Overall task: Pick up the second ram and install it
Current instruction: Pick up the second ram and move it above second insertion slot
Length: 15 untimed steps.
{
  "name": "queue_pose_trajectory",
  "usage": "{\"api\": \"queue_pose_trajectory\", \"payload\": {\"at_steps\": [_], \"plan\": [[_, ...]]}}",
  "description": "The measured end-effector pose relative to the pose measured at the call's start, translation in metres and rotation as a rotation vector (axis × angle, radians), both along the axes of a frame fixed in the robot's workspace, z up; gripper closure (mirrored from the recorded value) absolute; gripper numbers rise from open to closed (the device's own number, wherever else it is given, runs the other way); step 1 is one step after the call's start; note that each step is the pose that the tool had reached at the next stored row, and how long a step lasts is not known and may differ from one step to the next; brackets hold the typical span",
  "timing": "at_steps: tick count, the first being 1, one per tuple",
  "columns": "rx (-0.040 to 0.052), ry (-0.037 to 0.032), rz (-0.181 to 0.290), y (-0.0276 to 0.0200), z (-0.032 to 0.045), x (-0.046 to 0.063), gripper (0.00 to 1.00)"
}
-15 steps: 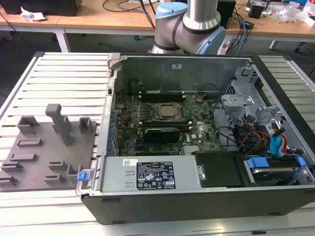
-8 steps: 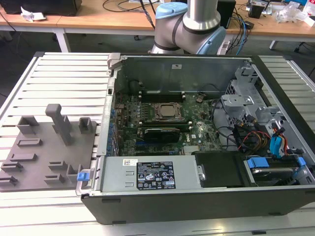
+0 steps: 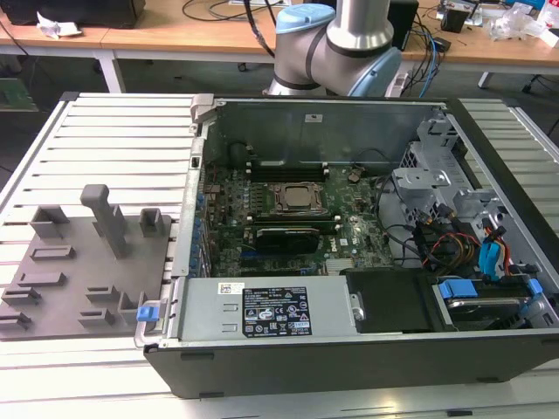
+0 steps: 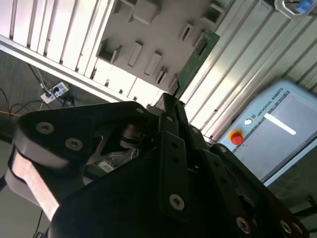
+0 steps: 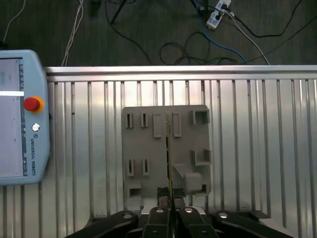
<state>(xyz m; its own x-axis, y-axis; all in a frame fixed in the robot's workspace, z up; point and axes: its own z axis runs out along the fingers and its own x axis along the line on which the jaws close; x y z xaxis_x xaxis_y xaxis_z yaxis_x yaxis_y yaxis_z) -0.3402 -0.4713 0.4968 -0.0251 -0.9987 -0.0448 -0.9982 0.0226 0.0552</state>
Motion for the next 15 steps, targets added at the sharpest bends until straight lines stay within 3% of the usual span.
{"api": "queue_pose_trajectory", "payload": {"at_steps": [5, 10, 15], "plan": [[0.0001, 0.0251, 0.000, 0.0105, -0.0066, 0.038, 0.86], [0.0001, 0.0348, 0.000, 0.0190, -0.0084, 0.057, 0.86], [0.0001, 0.0453, 0.001, 0.0345, -0.0107, 0.080, 0.86]]}}
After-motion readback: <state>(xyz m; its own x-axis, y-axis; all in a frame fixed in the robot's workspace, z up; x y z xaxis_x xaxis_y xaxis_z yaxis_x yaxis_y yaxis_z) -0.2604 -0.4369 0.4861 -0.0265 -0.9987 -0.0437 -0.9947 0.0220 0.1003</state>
